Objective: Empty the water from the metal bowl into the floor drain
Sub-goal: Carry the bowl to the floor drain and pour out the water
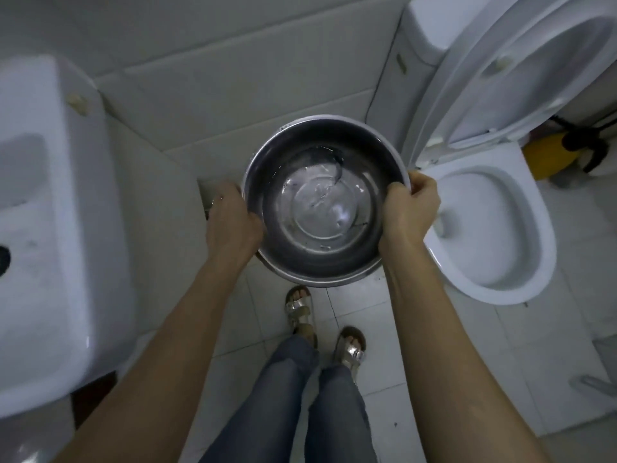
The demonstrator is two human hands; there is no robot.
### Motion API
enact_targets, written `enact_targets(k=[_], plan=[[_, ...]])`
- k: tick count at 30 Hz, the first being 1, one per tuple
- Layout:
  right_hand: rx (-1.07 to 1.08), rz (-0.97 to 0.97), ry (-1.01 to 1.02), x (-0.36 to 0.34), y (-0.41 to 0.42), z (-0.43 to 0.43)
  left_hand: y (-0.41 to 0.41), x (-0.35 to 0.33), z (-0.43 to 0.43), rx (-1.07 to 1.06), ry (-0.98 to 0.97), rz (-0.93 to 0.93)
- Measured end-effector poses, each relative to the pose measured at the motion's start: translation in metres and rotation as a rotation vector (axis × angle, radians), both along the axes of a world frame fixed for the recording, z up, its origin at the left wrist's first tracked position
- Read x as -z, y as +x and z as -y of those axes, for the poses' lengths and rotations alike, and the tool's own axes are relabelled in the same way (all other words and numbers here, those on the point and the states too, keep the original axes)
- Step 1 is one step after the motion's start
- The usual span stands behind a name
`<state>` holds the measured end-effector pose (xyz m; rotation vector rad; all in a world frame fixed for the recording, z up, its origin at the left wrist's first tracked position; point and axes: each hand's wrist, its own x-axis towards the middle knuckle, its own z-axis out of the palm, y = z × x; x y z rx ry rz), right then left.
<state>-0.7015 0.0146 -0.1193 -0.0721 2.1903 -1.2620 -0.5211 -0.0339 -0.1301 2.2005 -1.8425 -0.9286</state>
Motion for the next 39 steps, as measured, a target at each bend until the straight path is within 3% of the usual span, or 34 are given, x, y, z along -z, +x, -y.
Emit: enact_targets(k=[7,24,31,39], plan=[[-0.084,-0.023,0.033,0.119,-0.016,0.039,-0.017,0.111,0.023,-0.053,0.008,0.052],[-0.338,-0.101,0.235,0.486,-0.023,0.108,-0.027,0.473,0.067,-0.168,0.136,0.065],[-0.445,-0.171,0.326,0.553,-0.029,0.133,-0.027,0.558,0.085,-0.189,0.188,-0.010],[-0.595,-0.281,0.448,0.570,-0.031,0.147,-0.024,0.582,0.095,-0.279,0.271,-0.240]])
